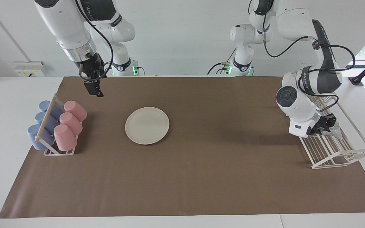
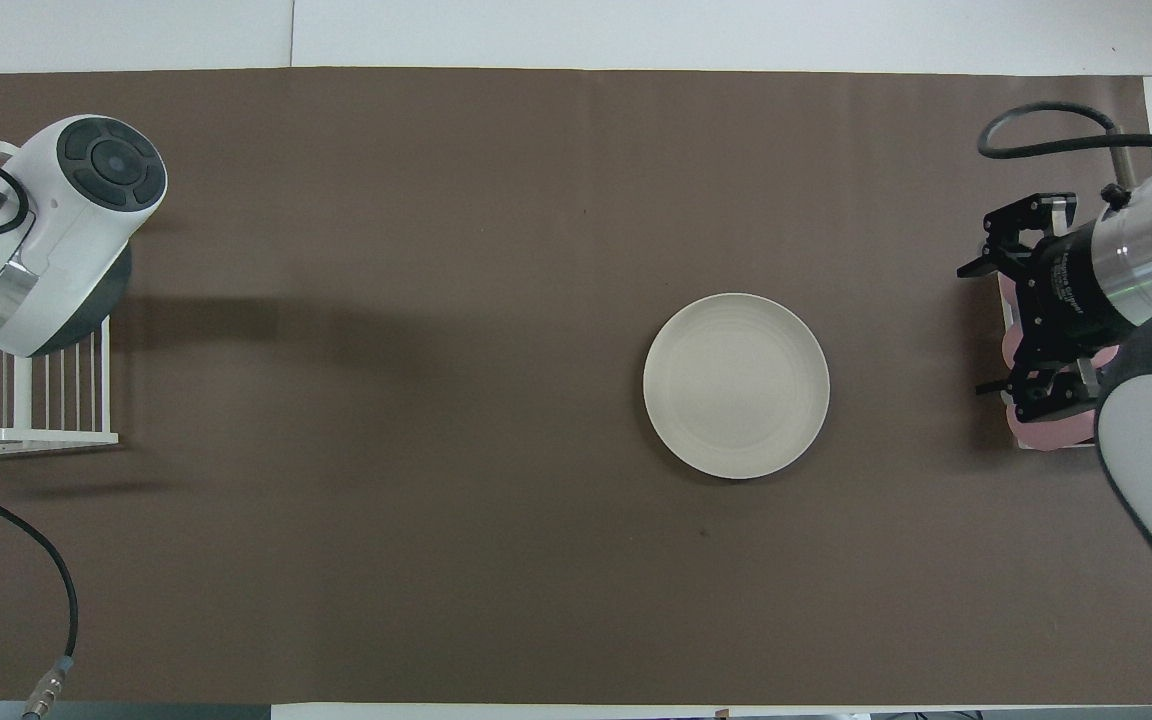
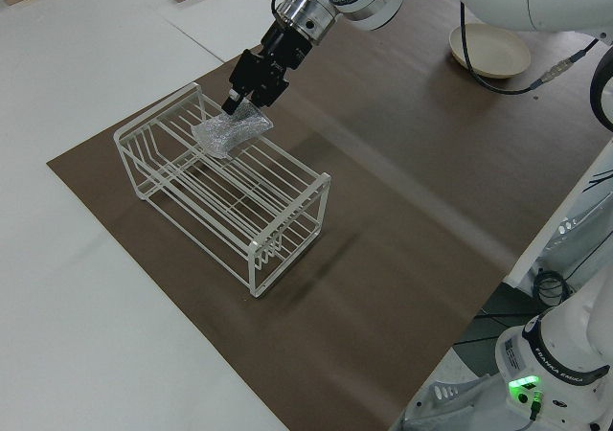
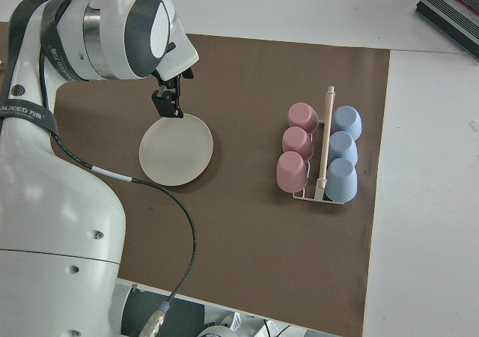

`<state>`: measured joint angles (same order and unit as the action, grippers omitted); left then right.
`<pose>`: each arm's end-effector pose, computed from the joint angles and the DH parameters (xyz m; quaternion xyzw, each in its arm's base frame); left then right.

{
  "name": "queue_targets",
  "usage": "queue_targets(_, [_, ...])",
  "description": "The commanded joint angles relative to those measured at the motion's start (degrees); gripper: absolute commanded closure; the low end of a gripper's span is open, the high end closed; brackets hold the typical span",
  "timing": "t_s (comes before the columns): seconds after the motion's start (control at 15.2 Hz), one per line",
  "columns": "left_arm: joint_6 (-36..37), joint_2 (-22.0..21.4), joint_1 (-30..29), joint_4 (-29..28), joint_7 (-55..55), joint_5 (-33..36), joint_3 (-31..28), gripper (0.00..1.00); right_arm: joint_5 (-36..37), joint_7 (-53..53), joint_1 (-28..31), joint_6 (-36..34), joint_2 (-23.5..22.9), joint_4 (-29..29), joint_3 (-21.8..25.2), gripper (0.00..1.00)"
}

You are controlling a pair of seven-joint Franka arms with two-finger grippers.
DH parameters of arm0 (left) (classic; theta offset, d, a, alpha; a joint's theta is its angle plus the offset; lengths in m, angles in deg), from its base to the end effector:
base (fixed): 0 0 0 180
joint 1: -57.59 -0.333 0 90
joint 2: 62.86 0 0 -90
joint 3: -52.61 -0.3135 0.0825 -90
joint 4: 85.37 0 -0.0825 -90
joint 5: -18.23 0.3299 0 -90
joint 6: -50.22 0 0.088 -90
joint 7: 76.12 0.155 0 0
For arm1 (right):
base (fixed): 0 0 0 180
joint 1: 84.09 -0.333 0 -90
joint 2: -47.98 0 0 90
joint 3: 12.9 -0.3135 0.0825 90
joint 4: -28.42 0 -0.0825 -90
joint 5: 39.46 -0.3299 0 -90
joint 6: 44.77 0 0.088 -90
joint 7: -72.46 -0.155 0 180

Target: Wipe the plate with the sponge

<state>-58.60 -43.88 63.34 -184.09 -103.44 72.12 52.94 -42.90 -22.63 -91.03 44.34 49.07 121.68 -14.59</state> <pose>0.6028 0.0322 0.3984 -0.9069 0.0119 -0.0534 0.4177 0.4820 0.0828 0.5588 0.7278 -0.6846 -0.0399 0.0026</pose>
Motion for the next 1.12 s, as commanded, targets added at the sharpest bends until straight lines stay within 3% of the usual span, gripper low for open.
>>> queue_targets(0.0, [-0.52, -0.52, -0.13, -0.77, -1.33, 1.04, -0.15, 1.0, -0.52, -1.32, -3.86, 1.41, 1.37, 1.3, -0.51, 0.0])
queue_targets(0.26, [-0.52, -0.44, 0.13, -0.69, -1.76, 1.04, -0.06, 1.0, -1.31, -1.41, -7.29, 2.2, 1.46, 1.04, -1.56, 0.0])
queue_targets(0.39, [0.01, -0.44, 0.48, -0.42, -1.68, 0.96, -0.06, 1.0, -5.69, -3.5, -7.47, 3.43, 1.46, 1.13, -1.57, 0.0])
queue_targets(0.59, [1.41, -0.87, 0.57, 2.03, -0.8, 0.52, 0.11, 1.0, -5.44, -22.27, -10.18, 6.15, 1.11, 1.83, -2.01, 0.0])
queue_targets(0.72, [3.6, -1.92, 0.84, 3.27, 0.42, 0.17, 0.29, 1.0, -4.83, -24.6, -10.98, 6.07, 0.06, 1.39, -2.09, 0.0])
queue_targets(0.92, [6.5, -4.03, 0.84, 5.81, 0.78, -6.66, 1.17, 1.0, -1.95, -31.52, -14.84, 6.59, -5.38, -2.11, -2.01, 0.0])
queue_targets(1.05, [11.41, -4.39, 0.84, 10.54, 2.27, -14.21, 2.3, 1.0, -1.4, -34.62, -16.78, 6.77, -8.11, -4.92, -2.01, 0.0])
